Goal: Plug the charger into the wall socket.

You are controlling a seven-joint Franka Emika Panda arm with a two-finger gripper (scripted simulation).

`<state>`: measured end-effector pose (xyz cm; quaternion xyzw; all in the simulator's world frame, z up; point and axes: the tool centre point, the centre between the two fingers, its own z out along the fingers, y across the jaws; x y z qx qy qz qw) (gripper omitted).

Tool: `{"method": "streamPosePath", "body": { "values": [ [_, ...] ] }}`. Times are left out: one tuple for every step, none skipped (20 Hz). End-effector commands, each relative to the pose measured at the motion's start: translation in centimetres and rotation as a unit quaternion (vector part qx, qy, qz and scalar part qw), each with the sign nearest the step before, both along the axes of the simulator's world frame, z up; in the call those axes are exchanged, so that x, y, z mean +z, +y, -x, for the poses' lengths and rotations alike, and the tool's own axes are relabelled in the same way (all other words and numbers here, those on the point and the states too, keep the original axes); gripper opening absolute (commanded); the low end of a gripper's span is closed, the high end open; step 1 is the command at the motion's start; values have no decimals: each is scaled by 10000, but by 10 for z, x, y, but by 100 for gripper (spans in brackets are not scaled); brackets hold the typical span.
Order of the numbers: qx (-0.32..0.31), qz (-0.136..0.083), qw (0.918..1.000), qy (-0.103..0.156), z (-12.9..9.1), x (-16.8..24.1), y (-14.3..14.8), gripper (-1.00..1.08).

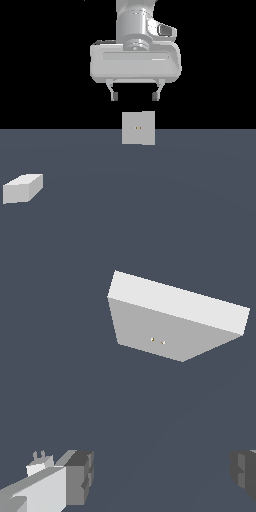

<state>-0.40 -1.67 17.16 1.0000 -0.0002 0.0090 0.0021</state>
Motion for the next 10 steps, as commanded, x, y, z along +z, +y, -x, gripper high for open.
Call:
{"method": "streamPosePath", "body": {
  "values": [
    [0, 0, 10000, 0, 0, 0, 0, 100],
    [0, 0, 10000, 0, 0, 0, 0, 100],
    [5, 0, 10000, -2, 1, -1, 1, 100],
    [11, -1, 10000, -4, 1, -1, 2, 100],
    [19, -1, 10000, -6, 2, -2, 4, 100],
    [30, -2, 10000, -10, 3, -4, 6, 100],
    [43, -3, 10000, -15, 5, -5, 9, 100],
    [59, -4, 10000, -20, 7, -7, 12, 100],
    [78, -5, 10000, -26, 9, -9, 15, 100],
    [99, -6, 9999, -34, 11, -12, 20, 100]
  ]
}}
